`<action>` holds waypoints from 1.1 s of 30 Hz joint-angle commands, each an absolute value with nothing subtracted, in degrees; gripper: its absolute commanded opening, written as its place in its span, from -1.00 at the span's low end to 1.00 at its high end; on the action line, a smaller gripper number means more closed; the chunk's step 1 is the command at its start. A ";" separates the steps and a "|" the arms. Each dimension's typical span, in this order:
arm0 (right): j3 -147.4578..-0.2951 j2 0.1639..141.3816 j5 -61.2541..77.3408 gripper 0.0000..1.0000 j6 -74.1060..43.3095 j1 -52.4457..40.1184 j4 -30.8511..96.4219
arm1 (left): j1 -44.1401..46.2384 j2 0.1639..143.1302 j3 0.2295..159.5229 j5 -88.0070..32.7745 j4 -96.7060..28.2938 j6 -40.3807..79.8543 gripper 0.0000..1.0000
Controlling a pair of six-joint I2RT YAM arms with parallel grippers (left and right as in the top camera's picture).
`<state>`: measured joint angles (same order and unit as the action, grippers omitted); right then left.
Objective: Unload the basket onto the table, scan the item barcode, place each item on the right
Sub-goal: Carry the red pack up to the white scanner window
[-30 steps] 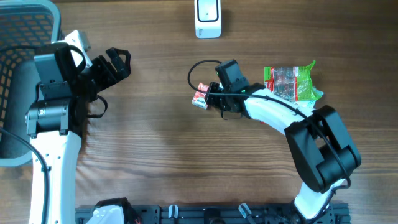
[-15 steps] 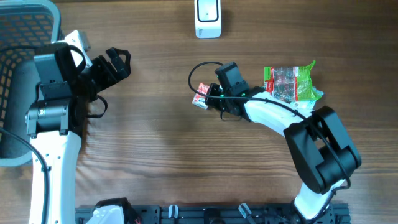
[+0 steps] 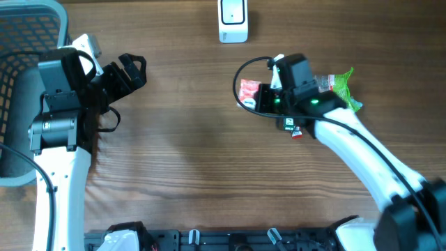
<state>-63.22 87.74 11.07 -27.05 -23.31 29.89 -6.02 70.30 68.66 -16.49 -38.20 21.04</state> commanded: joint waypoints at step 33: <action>-143.57 136.84 -50.59 -0.91 46.15 -35.14 40.23 | -6.28 70.50 68.66 -17.32 -38.02 19.88 1.00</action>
<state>-142.98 132.51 -46.59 31.77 -35.20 45.54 -6.02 70.32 68.62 -16.64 -38.22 21.04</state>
